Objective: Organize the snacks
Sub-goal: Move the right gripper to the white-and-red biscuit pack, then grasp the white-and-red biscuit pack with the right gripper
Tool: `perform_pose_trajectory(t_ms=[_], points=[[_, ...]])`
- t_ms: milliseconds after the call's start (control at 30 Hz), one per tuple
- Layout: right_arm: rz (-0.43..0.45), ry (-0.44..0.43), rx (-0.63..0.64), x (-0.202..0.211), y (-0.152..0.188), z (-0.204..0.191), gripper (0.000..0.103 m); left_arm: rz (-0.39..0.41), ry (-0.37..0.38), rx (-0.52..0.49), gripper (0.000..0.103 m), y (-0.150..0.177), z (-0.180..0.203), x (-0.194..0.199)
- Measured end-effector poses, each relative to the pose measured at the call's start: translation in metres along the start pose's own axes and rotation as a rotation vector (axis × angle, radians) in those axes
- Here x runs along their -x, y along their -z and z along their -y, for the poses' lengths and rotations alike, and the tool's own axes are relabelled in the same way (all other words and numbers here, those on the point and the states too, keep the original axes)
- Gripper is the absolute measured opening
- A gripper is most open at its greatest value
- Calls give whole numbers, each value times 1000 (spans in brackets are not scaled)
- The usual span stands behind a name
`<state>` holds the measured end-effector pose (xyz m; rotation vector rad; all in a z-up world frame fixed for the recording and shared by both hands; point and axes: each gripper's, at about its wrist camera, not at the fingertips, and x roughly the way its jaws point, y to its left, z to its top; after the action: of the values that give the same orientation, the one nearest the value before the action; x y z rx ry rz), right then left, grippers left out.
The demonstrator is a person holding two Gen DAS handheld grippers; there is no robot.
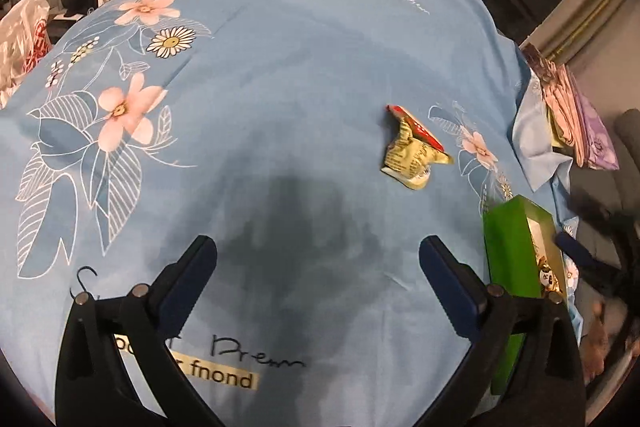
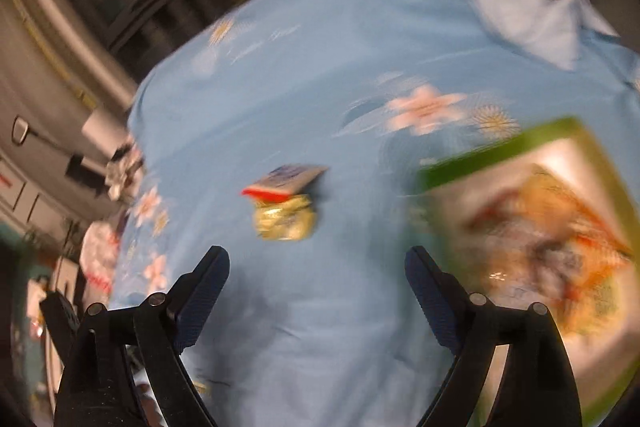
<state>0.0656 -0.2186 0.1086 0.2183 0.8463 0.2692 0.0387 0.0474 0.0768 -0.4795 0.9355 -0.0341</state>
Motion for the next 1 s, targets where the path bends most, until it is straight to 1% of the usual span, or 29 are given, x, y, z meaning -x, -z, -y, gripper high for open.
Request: perform_pose_trajectory(t_ms=[67,133,233,333,400,500,533,567,600,633,667,800,867,900,1000], points=[[-45,25,-24,-30,-15,-16,90,10,-17,23,102,-5,-9,1],[-71,85,-50,-63,-32,-32,90,22,-52,41,102,-7,-15,3],[-125,142,-66,-110,-55,-48,90,34,-85,43,102,-10,-22,7],[-161,222,-32,-152,-72,-62,90,52,-118,44,102,-13,-26,9],[-211,270,-5,-176,-75,-66,90,48,-119,42,102,-14,-27,9],[-290,274,13,-201,-71,-67,89,34,-110,45,102,-15,-29,6],[-313,289,36,-208,-68,-67,87,31,-113,43,102,-16,-29,5],[-332,293,55,-212,-64,-67,81,30,-117,42,102,-16,-29,4],[-321,280,61,-211,-61,-65,80,29,-122,41,102,-16,-29,4],[-292,283,71,-207,-59,-62,66,29,-128,39,102,-16,-29,4],[-286,289,90,-204,-56,-61,67,29,-129,37,102,-16,-29,3],[-314,227,171,-185,-33,-56,67,27,-126,31,102,-16,-27,3],[-313,187,179,-167,-20,-52,67,27,-131,31,102,-14,-26,3],[-304,166,189,-156,-14,-51,67,27,-133,30,102,-14,-26,3],[-240,125,220,-116,2,-52,67,26,-139,15,102,-12,-23,3]])
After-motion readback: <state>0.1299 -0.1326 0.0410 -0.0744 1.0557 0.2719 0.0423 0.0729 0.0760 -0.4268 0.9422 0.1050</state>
